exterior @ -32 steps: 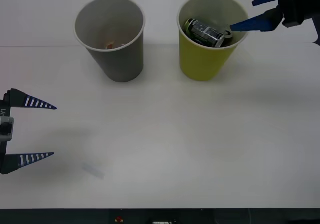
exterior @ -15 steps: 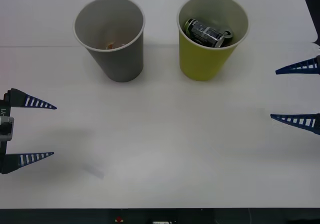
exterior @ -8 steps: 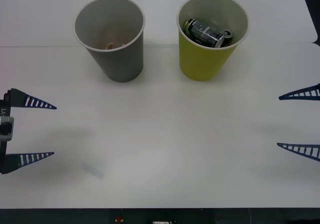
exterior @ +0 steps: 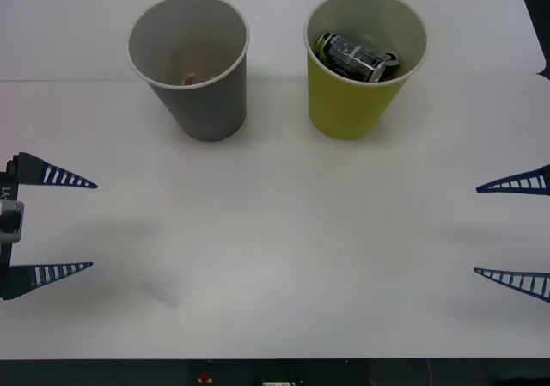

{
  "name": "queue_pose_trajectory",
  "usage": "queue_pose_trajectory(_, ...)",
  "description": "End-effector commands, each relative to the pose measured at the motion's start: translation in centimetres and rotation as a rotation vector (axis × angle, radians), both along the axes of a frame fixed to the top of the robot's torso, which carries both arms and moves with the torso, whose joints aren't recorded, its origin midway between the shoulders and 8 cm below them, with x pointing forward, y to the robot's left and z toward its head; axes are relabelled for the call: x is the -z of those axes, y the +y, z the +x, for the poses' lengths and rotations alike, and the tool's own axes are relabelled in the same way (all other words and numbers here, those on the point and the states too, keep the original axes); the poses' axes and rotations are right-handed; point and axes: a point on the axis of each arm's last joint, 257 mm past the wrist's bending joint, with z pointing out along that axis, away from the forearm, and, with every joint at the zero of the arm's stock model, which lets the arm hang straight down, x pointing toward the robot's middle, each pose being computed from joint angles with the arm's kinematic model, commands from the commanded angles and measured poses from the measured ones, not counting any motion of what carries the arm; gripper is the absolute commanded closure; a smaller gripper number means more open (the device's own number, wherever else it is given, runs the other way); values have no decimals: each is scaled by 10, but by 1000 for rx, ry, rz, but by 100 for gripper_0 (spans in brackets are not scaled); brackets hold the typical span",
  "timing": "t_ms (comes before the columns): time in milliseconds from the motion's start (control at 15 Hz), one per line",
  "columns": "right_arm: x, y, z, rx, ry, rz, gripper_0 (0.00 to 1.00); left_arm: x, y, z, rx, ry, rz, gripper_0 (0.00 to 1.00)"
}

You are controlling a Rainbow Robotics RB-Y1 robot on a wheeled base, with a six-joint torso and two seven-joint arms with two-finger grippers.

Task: Put the can into the green bin and the plastic bottle into the gray bin

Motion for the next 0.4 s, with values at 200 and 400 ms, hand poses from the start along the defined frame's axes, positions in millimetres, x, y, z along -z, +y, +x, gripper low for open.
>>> queue_pose_trajectory(200,5,-5,2,1,-5,-38,0,0,0,0,0,0,0,0)
queue_pose_trajectory(400,5,-5,1,0,-3,-38,0,0,0,0,0,0,0,0)
